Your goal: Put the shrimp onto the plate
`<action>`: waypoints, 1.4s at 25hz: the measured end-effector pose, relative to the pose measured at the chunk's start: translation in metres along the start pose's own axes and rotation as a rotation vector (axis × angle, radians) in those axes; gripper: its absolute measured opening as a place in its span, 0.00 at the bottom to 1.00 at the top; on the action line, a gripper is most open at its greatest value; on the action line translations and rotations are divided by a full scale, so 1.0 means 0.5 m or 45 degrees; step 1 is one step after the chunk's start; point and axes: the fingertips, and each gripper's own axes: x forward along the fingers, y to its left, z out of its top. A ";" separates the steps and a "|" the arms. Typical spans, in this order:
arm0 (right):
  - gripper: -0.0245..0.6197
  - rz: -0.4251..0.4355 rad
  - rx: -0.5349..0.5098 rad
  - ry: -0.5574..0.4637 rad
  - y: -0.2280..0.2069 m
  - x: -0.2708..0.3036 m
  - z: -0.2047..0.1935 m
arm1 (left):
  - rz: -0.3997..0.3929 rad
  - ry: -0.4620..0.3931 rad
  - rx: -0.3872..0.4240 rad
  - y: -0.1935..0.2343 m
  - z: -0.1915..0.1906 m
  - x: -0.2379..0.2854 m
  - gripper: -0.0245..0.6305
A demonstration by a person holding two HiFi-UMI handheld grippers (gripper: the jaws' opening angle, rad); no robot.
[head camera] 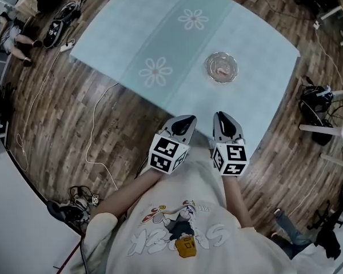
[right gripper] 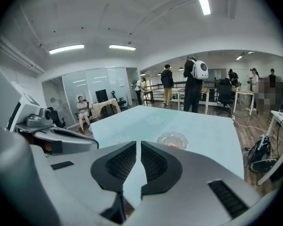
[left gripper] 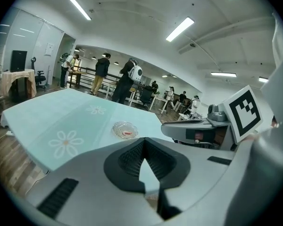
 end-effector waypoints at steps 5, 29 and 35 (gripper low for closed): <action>0.11 -0.015 0.046 -0.036 0.034 -0.056 -0.019 | -0.007 -0.028 0.015 -0.010 -0.004 -0.063 0.05; 0.07 0.021 -0.010 -0.008 0.117 -0.110 -0.064 | 0.061 -0.068 -0.027 -0.010 -0.044 -0.127 0.05; 0.07 0.023 -0.023 -0.010 0.120 -0.104 -0.057 | 0.068 -0.073 -0.034 -0.002 -0.040 -0.128 0.05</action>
